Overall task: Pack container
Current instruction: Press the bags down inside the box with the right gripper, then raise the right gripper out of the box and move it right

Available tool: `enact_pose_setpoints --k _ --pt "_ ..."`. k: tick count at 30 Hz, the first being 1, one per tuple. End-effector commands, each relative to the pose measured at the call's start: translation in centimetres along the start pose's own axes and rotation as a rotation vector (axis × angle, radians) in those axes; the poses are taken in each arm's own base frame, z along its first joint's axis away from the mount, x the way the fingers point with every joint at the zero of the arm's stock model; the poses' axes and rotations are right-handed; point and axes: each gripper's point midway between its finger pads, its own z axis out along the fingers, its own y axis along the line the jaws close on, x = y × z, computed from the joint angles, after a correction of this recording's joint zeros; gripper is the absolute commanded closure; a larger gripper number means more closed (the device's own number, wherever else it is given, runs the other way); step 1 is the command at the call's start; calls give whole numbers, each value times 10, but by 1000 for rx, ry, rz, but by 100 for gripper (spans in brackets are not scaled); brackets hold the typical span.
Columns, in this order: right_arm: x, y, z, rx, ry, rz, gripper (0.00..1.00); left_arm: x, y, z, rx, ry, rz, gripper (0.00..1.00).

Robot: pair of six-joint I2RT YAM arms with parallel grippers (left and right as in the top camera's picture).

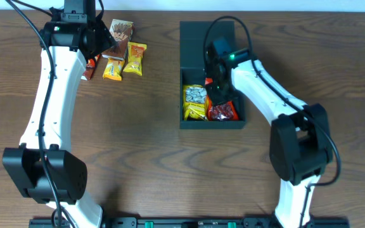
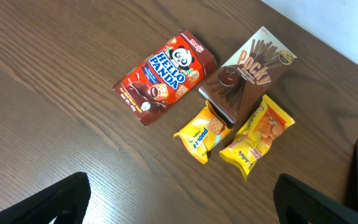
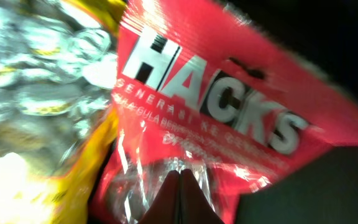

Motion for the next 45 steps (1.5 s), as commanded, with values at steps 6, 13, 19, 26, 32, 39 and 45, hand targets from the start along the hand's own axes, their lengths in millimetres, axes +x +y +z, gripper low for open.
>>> enact_pose_setpoints --k 6,13,19,26,32,39,45 --pt "-34 -62 -115 126 -288 108 98 12 10 6 -33 35 41 5" --pt "28 -102 -52 29 -56 274 99 16 12 7 -43 51 46 5" --pt "48 -79 -6 3 -5 262 98 16 12 7 -41 48 45 5" --pt "37 -53 3 -62 -42 218 98 16 12 7 -42 50 45 5" --pt "34 -71 4 -13 -63 259 98 16 13 7 -44 52 50 5" --pt "19 -46 3 -81 -110 235 98 16 13 7 -44 51 53 5" --pt "27 -67 4 -9 -88 265 99 17 14 7 -47 53 72 5"
